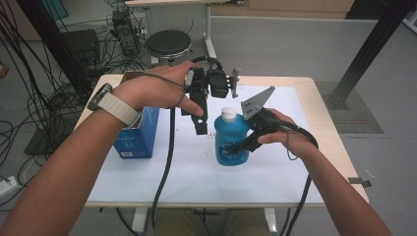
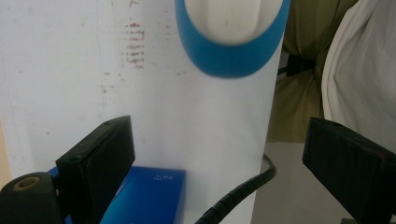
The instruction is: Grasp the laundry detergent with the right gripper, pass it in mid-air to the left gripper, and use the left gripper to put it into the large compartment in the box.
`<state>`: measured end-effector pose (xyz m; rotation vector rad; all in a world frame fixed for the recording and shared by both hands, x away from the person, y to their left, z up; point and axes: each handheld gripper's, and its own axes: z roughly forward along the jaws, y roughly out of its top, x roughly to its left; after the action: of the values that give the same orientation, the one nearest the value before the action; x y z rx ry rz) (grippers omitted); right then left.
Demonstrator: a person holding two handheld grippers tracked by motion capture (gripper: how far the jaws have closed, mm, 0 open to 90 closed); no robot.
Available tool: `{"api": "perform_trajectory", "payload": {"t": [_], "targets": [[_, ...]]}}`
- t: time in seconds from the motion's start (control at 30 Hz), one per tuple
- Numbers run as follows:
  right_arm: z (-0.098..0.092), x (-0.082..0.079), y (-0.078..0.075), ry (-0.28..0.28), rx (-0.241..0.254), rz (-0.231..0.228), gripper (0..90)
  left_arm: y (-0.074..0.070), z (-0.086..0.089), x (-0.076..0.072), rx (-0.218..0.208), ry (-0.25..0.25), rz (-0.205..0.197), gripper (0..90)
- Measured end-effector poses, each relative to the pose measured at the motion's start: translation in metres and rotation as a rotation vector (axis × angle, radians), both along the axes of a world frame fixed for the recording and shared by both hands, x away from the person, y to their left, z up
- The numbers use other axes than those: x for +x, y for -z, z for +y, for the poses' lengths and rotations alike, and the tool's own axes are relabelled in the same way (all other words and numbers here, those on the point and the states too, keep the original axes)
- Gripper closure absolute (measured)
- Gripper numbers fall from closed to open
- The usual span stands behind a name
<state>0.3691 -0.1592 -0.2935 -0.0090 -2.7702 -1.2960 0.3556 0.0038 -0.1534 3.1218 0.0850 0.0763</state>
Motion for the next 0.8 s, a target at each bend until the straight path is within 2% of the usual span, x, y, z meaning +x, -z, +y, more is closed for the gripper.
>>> {"api": "perform_trajectory", "payload": {"t": [0.33, 0.8], "targets": [[0.004, 0.002, 0.002, 0.003, 0.008, 0.006, 43.2, 0.001, -0.012, 0.002, 0.006, 0.018, 0.007, 8.5], [0.012, 0.002, 0.004, -0.005, 0.003, 0.006, 43.2, 0.004, -0.023, 0.005, -0.021, 0.027, 0.014, 8.0]]}}
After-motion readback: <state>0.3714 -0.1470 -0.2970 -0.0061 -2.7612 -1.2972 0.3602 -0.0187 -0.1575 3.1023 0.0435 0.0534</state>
